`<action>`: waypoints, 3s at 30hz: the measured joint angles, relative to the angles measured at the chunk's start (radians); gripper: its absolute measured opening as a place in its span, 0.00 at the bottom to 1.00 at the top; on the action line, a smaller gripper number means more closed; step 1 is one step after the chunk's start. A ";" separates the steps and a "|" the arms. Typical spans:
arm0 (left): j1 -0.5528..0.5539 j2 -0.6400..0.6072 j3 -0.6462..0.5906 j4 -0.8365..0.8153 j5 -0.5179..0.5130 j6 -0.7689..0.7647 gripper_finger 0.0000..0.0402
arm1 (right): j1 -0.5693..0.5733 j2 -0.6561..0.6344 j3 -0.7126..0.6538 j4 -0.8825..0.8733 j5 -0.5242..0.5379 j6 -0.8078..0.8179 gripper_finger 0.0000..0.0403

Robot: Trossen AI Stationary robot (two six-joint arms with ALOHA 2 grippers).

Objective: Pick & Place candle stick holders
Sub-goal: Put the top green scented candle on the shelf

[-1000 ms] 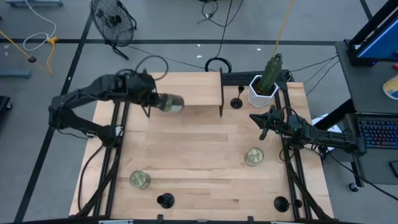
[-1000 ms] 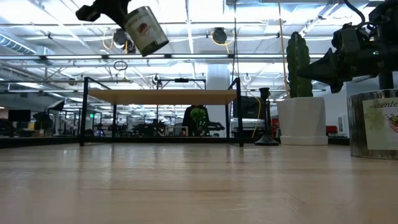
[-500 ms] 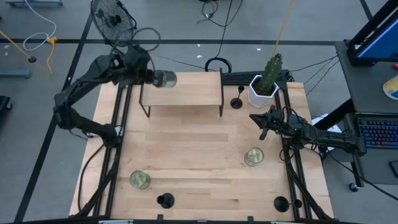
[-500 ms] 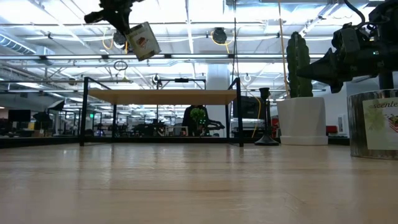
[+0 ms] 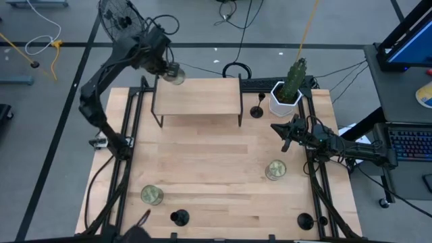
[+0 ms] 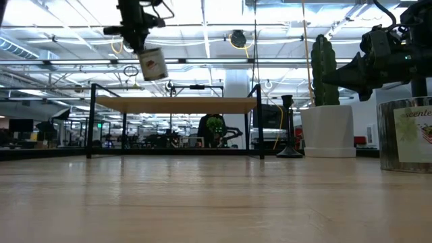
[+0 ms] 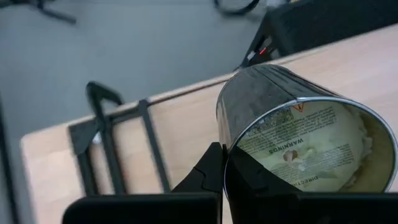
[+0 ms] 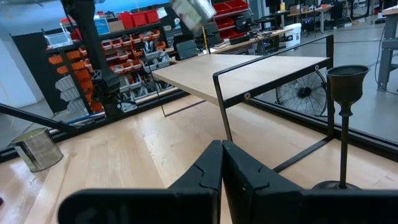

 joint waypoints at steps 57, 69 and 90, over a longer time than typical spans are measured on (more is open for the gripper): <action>0.150 0.148 0.003 -0.090 0.194 0.087 0.00 | 0.000 0.000 0.000 0.000 0.000 -0.001 0.01; 0.129 0.132 0.003 -0.090 0.158 0.045 0.00 | 0.000 0.000 0.000 0.000 0.000 -0.001 0.01; 0.069 0.130 0.002 -0.089 0.183 -0.076 0.00 | 0.000 0.000 0.000 0.000 0.000 -0.001 0.01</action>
